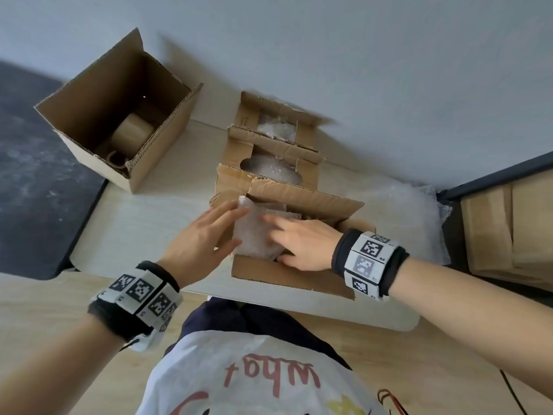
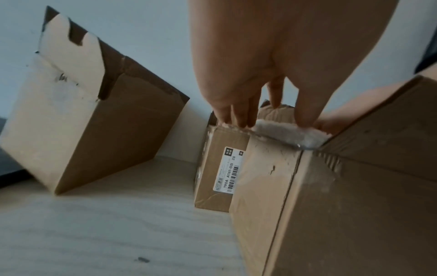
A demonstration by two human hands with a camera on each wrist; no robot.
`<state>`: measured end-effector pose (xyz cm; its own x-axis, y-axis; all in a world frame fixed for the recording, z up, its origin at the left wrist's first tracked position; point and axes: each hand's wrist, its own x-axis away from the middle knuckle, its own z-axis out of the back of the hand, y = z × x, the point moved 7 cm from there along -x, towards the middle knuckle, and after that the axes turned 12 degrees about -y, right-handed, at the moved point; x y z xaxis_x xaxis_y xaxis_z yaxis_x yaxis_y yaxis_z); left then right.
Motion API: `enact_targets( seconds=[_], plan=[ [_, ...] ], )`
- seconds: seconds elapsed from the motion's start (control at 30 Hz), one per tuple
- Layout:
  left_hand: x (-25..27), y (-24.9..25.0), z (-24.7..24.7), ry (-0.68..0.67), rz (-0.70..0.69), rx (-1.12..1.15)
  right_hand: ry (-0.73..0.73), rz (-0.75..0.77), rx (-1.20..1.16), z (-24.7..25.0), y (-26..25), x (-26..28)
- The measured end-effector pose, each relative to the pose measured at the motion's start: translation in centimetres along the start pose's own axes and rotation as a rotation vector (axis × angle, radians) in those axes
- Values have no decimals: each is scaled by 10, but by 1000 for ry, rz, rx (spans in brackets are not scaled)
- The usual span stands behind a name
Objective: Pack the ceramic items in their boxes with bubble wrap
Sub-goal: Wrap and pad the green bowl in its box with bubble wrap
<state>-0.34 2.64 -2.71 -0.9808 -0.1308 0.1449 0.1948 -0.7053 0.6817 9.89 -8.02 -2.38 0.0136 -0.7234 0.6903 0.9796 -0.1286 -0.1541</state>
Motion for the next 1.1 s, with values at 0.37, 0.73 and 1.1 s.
enact_targets(
  seconds=[0.37, 0.73, 1.1],
  plan=[
    [-6, 10, -9, -124, -251, -454, -234, -113, 61, -5, 5, -47],
    [-18, 4, -21, -409, -336, -769, -330, -6, -74, -10, -1, -5],
    [-47, 13, -39, -630, -279, -909, -322, -51, 14, -17, -10, -6]
  ],
)
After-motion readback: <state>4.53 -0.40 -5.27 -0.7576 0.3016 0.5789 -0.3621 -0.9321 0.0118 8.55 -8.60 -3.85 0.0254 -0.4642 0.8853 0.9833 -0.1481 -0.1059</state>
